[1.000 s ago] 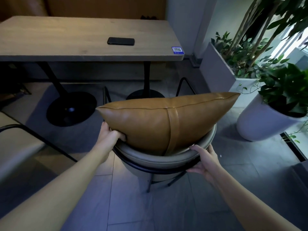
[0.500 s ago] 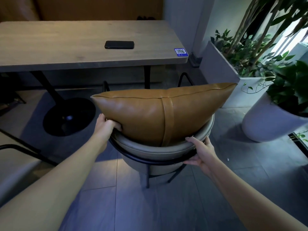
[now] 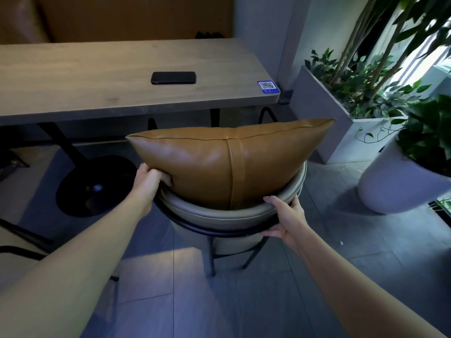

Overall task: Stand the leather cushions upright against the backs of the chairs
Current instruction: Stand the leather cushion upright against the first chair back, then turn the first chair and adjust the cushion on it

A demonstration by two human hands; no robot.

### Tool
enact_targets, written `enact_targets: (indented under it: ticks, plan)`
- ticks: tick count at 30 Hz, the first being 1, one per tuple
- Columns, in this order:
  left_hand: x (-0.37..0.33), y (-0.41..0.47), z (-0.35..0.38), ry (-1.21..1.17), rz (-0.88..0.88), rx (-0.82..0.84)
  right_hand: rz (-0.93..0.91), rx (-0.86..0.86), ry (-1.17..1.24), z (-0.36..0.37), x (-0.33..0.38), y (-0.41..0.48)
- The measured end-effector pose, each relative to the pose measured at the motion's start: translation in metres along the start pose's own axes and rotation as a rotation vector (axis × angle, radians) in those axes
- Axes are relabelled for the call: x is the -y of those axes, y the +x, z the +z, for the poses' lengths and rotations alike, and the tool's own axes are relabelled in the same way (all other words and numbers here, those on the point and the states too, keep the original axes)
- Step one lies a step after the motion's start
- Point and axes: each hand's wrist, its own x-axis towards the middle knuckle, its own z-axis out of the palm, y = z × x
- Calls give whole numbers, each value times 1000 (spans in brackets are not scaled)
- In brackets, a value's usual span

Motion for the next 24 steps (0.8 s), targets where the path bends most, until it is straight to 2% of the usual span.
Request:
enact_targets:
  ticks: [9,12,14,16,18,20,22,24]
  plan:
    - [1,8,-3,40,2,23,-15,-39,-6,6,-3,8]
    - [-6,-5,-10,42,81,39,-9,-37,-27,6,-1,3]
    - [-18,-11,-17,-39,177,-35,-3,-24,-26,6,0,0]
    - [-40,-21,-16,-27,279,-184,13,-7,-35,7,2,-4]
    - [-63,-36,-6,187,430,-261,43,12,-54,7,6,-8]
    - [-83,-54,15,513,593,-280,73,24,-91,7,11,-13]
    - [-96,-68,44,790,719,-223,85,26,-165,5,17,-15]
    - [-102,-77,76,980,774,-85,91,26,-224,2,21,-16]
